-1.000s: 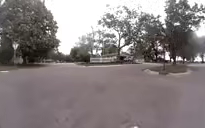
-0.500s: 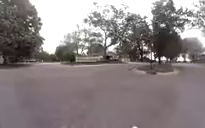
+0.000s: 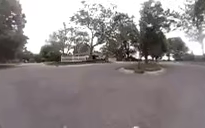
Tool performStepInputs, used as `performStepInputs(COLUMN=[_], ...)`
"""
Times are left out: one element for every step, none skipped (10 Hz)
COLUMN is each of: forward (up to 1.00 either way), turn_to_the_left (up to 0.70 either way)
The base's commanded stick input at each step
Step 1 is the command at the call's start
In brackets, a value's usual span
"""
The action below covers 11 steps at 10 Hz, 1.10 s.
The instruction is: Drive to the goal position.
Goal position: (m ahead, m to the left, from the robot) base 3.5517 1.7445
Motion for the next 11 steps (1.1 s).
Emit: performStepInputs(forward=[0.7, 0.7, 0.7, 0.7, 0.7, 0.7, 0.7, 0.7, 0.7, 0.7, 0.7], turn_to_the_left=[0.0, 0.0, 0.0, 0.0, 0.0, 0.0, 0.0, 0.0, 0.0, 0.0, 0.0])
